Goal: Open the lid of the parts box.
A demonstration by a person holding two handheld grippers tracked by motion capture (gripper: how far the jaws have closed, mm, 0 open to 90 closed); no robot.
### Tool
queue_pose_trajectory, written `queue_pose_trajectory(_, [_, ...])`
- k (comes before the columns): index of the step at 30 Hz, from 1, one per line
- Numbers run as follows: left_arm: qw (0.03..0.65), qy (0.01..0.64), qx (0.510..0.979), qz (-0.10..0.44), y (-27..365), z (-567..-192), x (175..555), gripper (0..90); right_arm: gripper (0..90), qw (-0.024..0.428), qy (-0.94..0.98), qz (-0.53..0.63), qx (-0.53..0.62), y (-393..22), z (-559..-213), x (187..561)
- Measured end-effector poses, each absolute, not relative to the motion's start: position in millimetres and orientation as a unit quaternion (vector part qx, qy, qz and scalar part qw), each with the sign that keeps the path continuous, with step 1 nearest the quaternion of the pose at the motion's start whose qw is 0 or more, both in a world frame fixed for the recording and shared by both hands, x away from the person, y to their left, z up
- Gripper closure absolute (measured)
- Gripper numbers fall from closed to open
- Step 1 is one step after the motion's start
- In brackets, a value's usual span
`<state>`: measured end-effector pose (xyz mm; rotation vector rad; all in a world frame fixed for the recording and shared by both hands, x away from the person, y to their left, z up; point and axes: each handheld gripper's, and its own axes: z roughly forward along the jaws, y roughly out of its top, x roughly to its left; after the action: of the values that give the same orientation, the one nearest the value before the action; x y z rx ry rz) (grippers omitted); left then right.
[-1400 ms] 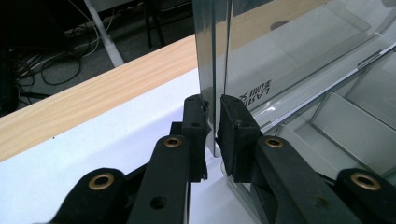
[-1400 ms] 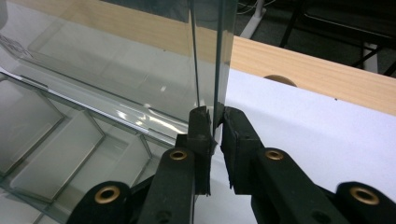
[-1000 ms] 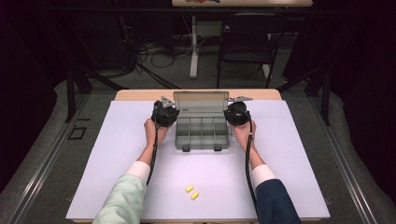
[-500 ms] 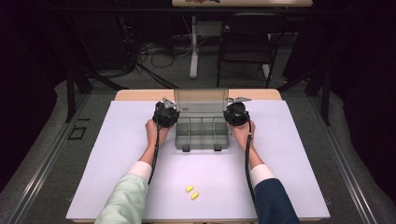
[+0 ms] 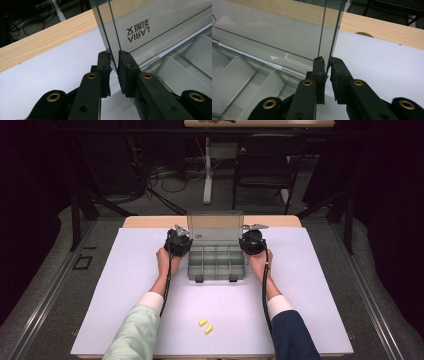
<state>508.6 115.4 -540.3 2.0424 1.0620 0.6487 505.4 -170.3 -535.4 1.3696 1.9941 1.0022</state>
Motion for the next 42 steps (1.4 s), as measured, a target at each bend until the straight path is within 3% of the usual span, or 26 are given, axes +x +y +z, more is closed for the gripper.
queue_pose_trajectory(22, [0.338, 0.409, 0.799, 0.283, 107.3, -541.4, 510.6, 74.2, 79.5, 0.27, 0.736, 0.358, 0.506, -167.4, -537.6, 507.7])
queue_pose_trajectory(24, [0.338, 0.411, 0.794, 0.295, 108.1, -540.4, 509.9, 67.2, 71.9, 0.274, 0.737, 0.356, 0.505, -167.1, -536.6, 507.3])
queue_pose_trajectory(27, [0.346, 0.413, 0.789, 0.297, 110.1, -535.8, 508.0, 42.9, 61.0, 0.273, 0.739, 0.36, 0.5, -167.0, -532.5, 504.2])
queue_pose_trajectory(33, [0.356, 0.406, 0.795, 0.276, 115.0, -523.0, 501.3, 18.1, 38.0, 0.253, 0.745, 0.386, 0.481, -168.7, -516.4, 492.4])
queue_pose_trajectory(42, [0.371, 0.369, 0.816, 0.246, 123.1, -506.0, 465.7, 8.8, 16.5, 0.216, 0.778, 0.405, 0.429, -169.3, -505.4, 460.8])
